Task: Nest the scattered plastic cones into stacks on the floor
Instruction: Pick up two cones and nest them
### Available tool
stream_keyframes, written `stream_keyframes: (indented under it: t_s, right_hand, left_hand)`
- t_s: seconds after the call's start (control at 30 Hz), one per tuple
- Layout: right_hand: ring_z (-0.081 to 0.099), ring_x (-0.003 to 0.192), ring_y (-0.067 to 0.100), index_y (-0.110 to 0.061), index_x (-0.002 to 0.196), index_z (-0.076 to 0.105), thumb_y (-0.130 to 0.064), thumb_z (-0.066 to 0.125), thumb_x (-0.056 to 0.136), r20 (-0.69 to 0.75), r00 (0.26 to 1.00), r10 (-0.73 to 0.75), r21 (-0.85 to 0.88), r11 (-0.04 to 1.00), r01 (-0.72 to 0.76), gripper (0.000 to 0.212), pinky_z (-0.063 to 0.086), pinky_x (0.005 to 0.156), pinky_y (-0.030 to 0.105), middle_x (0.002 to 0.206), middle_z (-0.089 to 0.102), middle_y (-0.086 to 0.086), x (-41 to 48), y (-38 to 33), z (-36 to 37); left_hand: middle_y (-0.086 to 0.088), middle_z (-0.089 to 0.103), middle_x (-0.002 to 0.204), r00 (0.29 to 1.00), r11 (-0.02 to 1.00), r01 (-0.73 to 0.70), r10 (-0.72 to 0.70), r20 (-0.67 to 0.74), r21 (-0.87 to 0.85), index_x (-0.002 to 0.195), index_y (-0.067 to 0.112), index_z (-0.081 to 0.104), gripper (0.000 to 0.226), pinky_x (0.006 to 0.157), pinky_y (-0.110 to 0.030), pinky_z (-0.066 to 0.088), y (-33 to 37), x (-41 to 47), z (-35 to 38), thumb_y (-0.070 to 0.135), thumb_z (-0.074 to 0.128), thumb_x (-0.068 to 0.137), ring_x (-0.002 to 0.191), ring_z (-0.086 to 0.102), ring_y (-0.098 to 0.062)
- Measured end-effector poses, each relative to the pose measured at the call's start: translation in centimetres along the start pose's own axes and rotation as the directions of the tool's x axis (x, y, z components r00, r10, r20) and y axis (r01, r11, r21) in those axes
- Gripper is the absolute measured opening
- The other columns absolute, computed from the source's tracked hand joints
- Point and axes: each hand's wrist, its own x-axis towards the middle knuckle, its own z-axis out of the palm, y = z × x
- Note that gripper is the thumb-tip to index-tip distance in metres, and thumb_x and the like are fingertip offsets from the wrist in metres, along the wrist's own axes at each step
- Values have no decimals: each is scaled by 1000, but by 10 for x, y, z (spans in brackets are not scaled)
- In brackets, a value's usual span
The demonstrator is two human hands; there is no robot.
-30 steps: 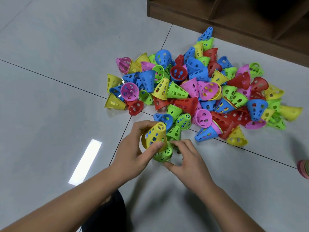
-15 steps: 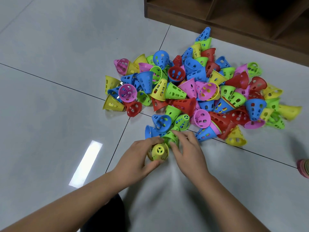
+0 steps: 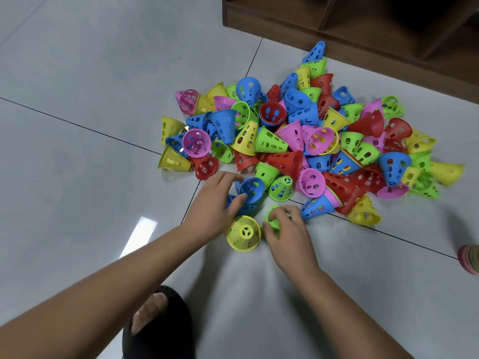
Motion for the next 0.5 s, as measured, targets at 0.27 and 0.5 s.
stream_keyframes:
  t_s: [0.27,0.5]
  right_hand:
    - [56,125,29,-30,152,36,-40,81,76,193,943,270,-14,962,-273,89,50,95,40,142,51,4,-4,6,-7]
    - [57,123,22,-26,150,43,-32,80,77,254,903,346,19,932,-362,82,44,92,32,143,50,2,-6,17,-11]
  left_hand:
    - [4,63,127,984,990,127,-133,115,60,134,25,58,56,97,-41,55,-30,-12,4,54,78,90,116,61,-19]
    - [7,57,125,963,976,180,-200,179,124,131,25,63,69,91,-33,55,-54,-32,-20,58,71,72,108,60,-16]
